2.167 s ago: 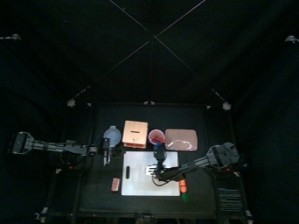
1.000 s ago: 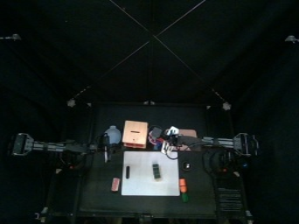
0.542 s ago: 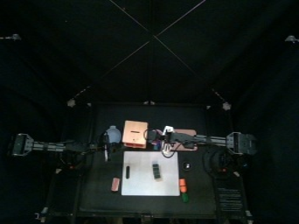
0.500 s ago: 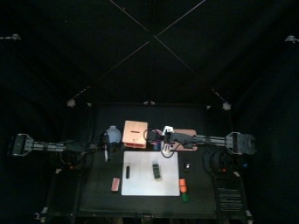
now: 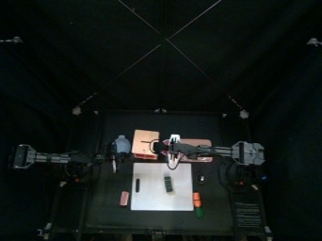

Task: Place sushi on board then cut the sushi with the knife then place the pieces on the plate
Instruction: Pick knife at handle with right hand

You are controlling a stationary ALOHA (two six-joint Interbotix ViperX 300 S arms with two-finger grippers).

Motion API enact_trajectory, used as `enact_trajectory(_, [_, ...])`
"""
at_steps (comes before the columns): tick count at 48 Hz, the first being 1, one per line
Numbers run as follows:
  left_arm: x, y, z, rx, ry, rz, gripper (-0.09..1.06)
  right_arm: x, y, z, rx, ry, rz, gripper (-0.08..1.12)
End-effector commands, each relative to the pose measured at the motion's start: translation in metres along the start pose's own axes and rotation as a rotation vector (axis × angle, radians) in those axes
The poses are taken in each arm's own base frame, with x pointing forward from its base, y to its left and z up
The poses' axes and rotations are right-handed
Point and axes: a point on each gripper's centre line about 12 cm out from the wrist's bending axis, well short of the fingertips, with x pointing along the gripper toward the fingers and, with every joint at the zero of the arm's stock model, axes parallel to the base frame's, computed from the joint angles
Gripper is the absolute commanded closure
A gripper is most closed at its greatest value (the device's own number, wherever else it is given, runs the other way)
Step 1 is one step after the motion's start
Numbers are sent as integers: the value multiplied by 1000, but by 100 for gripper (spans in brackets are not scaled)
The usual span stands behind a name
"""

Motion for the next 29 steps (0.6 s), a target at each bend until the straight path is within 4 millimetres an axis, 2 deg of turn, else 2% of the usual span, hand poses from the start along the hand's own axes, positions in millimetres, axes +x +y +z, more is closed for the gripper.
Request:
enact_trajectory(1, [1,0,5,0,-16,1,100,-13,-11,2,-3,-32,-15,22])
enact_trajectory(19, [1,4,4,-1,-15,16,100,-12,-36,7,42,-20,-13,22])
enact_trajectory(29, [1,4,3,-1,-12,16,100,-6,-32,4,-4,8,0,24])
